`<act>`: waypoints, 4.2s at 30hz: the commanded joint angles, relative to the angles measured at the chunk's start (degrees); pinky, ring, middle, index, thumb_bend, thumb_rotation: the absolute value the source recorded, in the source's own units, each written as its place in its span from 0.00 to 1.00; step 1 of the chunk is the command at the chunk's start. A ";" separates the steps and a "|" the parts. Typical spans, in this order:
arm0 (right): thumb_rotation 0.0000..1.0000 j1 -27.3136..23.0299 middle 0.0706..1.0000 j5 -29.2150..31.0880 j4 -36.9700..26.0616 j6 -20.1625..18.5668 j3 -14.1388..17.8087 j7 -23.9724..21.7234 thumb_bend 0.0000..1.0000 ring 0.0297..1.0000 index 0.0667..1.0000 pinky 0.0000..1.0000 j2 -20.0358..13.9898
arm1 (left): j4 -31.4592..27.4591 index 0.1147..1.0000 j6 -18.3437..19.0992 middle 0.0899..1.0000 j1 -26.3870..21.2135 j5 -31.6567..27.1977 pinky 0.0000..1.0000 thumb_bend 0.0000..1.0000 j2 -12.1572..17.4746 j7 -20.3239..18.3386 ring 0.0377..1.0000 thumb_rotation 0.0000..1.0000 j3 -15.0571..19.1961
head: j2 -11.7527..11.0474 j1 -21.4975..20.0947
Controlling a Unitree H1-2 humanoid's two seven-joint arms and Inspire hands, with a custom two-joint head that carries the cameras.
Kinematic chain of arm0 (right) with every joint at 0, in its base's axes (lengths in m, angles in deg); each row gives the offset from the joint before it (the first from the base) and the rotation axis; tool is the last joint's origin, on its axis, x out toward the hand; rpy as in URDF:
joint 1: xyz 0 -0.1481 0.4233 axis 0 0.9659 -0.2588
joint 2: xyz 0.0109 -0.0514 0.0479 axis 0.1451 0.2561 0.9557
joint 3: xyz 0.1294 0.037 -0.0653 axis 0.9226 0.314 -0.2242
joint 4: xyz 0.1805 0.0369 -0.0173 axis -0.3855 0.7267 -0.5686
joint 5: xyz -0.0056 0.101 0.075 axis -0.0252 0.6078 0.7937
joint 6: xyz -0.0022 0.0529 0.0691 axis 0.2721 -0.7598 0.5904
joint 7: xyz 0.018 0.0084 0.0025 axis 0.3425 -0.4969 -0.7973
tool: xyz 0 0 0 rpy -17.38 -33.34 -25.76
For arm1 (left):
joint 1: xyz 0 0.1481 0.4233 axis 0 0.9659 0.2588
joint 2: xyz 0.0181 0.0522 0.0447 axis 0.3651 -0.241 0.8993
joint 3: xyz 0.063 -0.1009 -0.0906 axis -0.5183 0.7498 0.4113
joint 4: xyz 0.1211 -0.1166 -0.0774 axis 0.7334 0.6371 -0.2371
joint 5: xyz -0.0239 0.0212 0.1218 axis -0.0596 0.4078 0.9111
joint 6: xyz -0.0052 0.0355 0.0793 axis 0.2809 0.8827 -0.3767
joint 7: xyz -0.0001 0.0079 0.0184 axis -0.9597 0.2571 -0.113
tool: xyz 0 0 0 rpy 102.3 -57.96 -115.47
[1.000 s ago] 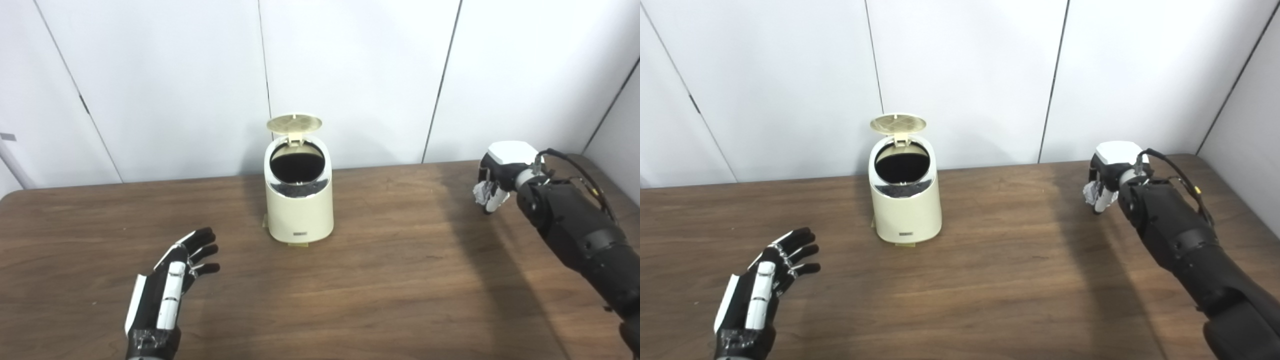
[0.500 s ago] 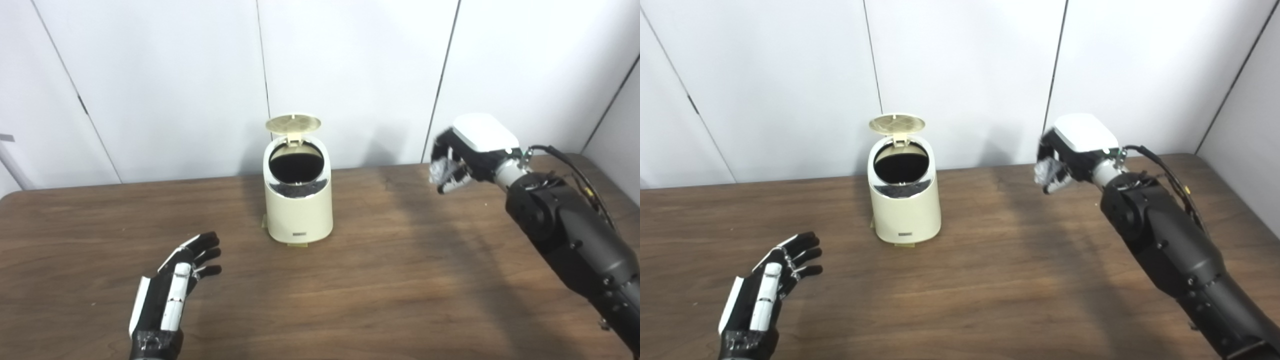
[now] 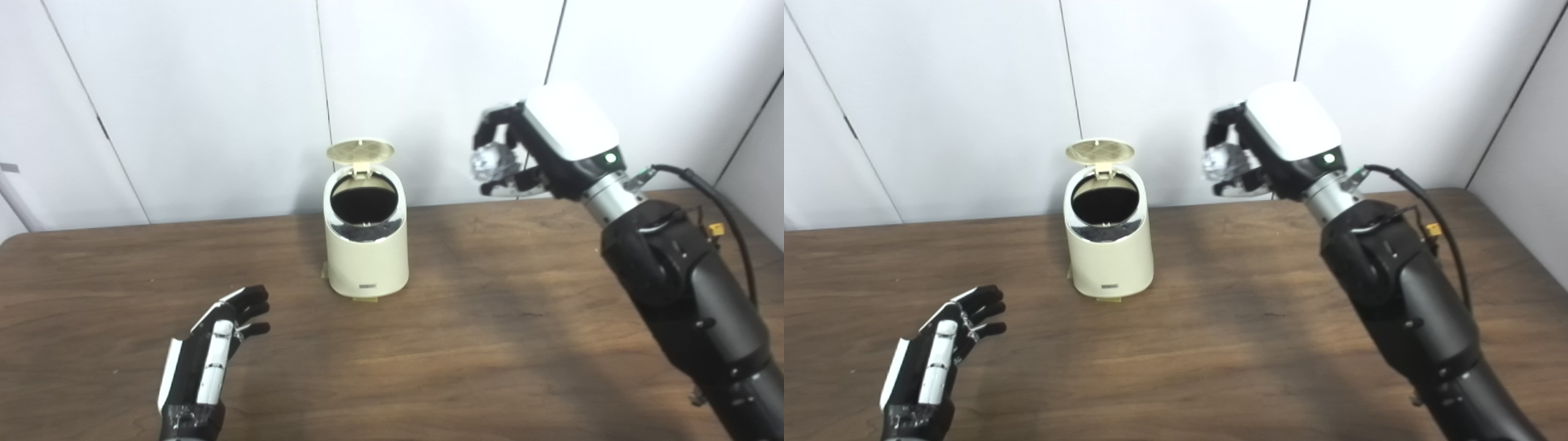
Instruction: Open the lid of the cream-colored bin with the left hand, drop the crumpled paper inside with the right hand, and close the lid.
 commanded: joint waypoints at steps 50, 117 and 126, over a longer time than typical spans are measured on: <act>0.00 -17.99 0.56 -23.60 31.63 14.16 -15.94 13.97 0.49 0.45 0.44 0.31 10.30 | 3.95 0.77 -6.20 0.79 1.26 2.62 0.72 0.29 -1.24 1.83 0.78 0.80 -4.11 | -2.47 1.58; 0.19 -16.13 0.63 -23.13 28.63 8.79 -15.16 7.30 1.00 0.50 0.60 0.37 10.26 | 3.97 0.77 -5.61 0.79 1.14 2.46 0.73 0.34 -0.99 1.37 0.79 0.81 -4.11 | -2.09 0.98; 0.22 -15.93 0.73 -22.91 28.72 8.80 -15.01 8.11 1.00 0.55 0.70 0.39 10.38 | 3.82 0.78 -5.30 0.80 1.09 2.70 0.73 0.34 -0.82 1.29 0.79 0.82 -4.16 | -2.11 1.00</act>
